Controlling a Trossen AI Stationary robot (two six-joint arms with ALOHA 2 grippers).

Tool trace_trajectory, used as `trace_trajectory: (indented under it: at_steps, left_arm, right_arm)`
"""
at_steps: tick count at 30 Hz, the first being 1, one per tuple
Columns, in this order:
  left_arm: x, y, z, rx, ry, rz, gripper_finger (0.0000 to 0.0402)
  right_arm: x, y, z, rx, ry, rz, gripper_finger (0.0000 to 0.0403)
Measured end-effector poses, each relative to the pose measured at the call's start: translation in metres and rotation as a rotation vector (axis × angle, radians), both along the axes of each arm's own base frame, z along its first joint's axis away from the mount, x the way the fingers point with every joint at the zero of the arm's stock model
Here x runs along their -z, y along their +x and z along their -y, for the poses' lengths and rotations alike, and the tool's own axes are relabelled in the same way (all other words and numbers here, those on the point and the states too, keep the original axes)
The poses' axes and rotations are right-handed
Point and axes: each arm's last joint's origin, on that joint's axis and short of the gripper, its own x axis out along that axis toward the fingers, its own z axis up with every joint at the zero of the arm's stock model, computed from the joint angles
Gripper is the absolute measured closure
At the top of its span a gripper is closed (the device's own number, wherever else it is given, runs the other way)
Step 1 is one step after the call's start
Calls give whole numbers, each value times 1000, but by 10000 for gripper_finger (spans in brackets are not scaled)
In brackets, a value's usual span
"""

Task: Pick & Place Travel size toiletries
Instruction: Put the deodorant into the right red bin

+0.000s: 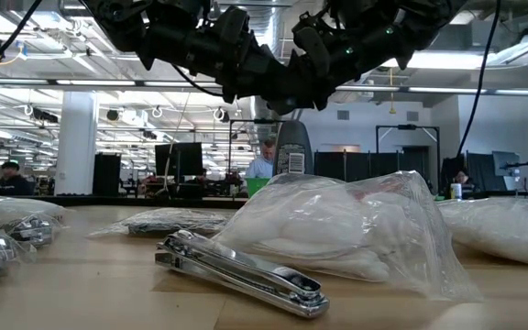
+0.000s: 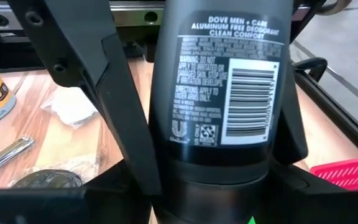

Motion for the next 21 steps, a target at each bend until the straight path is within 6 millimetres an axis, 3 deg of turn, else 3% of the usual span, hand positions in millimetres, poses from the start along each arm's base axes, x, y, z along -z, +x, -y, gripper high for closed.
trace_trajectory:
  at_steps: [12,21]
  left_arm:
    - [-3,-2,-1,-9,37,1,173]
    - [-25,-30,-5,-135,49,-81,172]
  right_arm:
    - [2,-3,3,8,4,-38,216]
    - [-7,-18,12,41,7,-94,216]
